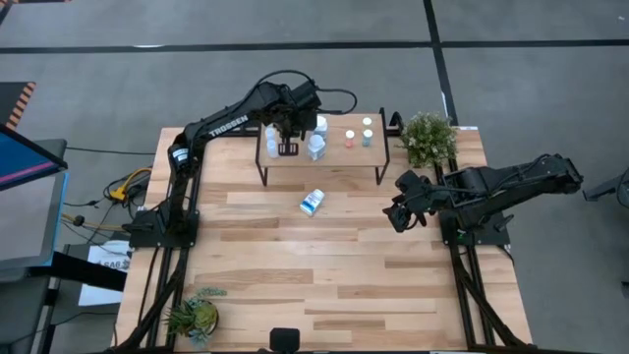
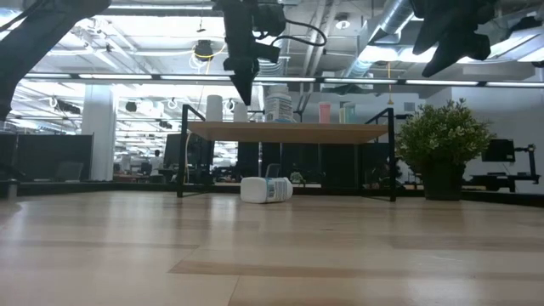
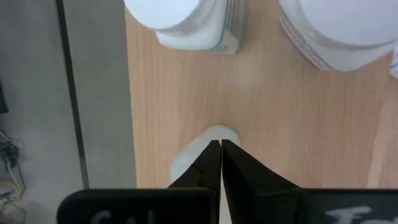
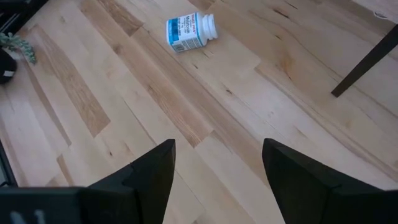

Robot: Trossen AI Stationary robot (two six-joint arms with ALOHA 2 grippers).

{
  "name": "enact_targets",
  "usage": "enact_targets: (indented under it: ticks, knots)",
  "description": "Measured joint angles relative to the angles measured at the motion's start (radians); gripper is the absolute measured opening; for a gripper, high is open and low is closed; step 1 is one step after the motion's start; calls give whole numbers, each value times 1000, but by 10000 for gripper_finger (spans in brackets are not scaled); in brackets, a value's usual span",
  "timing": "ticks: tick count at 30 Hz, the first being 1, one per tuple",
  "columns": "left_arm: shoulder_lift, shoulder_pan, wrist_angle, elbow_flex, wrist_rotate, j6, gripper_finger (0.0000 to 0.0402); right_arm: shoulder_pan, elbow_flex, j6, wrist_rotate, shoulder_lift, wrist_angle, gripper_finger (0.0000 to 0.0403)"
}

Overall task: Pick and place medicine bottles onto shelf by color
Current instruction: Adjust the transparent medicine bottle on the shelf

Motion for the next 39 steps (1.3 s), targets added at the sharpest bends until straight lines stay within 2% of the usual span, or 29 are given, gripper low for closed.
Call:
enact_targets:
  ticks: [9,13,18,29,39]
  knots:
    - [0,0,-50,0,-4,-31,0,0,0,-5,0,0,0,265]
    - [0,0,-60,0,-44,-42,0,0,0,-10,0,0,0,265]
    - [0,-3,-58,7,-4,-49,0,0,0,-22,-9,0,0,265]
    - [-2,-21,88,-8,8,2,0,0,0,-23,-13,0,0,265]
    - [-2,-11,114,-15,8,21,0,0,0,-21,-22,0,0,265]
